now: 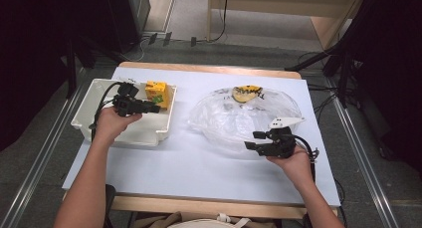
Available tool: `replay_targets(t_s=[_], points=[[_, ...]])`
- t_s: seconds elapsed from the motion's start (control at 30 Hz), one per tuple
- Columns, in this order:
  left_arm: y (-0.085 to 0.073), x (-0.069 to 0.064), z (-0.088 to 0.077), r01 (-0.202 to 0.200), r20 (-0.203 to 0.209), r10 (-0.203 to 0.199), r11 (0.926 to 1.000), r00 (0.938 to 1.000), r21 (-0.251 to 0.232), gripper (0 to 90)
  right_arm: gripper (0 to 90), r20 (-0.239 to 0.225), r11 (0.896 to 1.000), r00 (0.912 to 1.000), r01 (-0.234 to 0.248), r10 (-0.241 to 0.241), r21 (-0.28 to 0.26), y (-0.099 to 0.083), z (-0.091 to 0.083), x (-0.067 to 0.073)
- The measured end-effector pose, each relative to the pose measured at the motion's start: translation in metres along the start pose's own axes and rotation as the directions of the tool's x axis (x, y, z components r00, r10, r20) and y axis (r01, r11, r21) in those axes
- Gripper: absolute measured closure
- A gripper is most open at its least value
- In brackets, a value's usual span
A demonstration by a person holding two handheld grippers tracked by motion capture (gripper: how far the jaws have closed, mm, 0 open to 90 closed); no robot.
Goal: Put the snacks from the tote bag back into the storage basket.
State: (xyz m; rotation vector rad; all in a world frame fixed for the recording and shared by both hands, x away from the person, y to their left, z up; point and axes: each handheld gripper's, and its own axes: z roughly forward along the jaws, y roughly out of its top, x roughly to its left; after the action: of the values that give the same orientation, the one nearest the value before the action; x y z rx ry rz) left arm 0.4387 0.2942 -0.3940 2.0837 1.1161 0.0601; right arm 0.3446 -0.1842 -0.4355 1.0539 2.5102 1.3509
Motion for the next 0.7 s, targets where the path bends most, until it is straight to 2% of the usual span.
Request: replay_targets(t_s=[0.37,0.43,0.6,0.7], points=[[0.008,-0.02,-0.003,-0.037,-0.001,0.037,0.9993,0.9993,-0.001,47.4,44.5,0.004,1.0,1.0,0.0,0.0,-0.001,0.001,0.0,-0.001],[0.01,-0.027,-0.003,-0.048,0.005,0.048,0.9988,0.9988,-0.005,44.9,44.5,0.006,1.0,1.0,0.002,-0.002,0.001,0.001,0.001,-0.001],[0.012,-0.035,-0.002,-0.056,0.006,0.056,0.9984,0.9984,-0.008,42.5,44.5,0.005,1.0,1.0,0.003,-0.003,0.006,0.001,0.002,-0.001],[0.014,-0.044,-0.001,-0.077,0.001,0.077,0.997,0.997,-0.01,42.6,44.5,0.006,1.0,1.0,0.006,-0.006,0.007,0.001,0.002,-0.001]])
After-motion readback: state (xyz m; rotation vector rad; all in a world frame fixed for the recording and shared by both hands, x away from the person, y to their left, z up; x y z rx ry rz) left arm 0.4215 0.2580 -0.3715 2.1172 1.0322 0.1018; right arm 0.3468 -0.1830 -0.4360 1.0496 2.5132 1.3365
